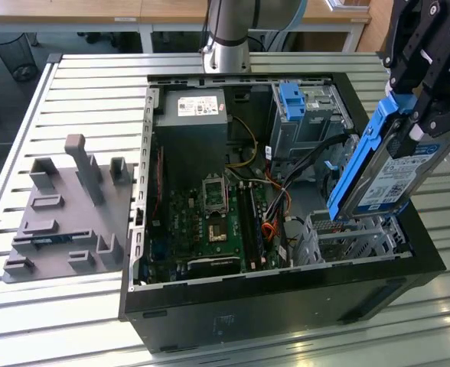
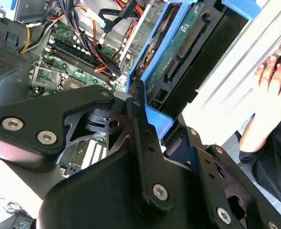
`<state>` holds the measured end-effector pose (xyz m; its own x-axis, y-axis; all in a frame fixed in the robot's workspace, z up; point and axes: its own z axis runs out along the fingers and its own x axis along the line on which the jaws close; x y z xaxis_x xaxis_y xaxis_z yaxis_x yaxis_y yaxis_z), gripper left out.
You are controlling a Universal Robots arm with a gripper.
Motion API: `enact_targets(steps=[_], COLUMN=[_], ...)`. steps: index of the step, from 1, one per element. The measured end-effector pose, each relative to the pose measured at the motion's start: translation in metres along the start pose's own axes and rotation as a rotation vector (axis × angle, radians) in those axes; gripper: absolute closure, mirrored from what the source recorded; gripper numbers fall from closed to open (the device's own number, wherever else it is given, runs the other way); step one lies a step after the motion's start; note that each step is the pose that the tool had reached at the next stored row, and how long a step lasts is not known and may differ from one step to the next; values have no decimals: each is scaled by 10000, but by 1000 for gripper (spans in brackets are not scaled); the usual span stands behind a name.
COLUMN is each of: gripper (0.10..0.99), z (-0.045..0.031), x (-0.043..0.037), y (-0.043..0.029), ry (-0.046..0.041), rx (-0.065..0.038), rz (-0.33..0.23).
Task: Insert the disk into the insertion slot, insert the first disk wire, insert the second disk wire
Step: 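Insert the disk into the insertion slot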
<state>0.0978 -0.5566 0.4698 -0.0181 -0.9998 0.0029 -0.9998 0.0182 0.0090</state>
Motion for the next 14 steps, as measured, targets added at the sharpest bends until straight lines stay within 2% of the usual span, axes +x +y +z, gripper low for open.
enact_targets(steps=[5,14], gripper=[722,722], z=[40,75], x=[-8,-24], y=[33,38], ry=[-1,4], rx=[0,0], rz=[-54,-56])
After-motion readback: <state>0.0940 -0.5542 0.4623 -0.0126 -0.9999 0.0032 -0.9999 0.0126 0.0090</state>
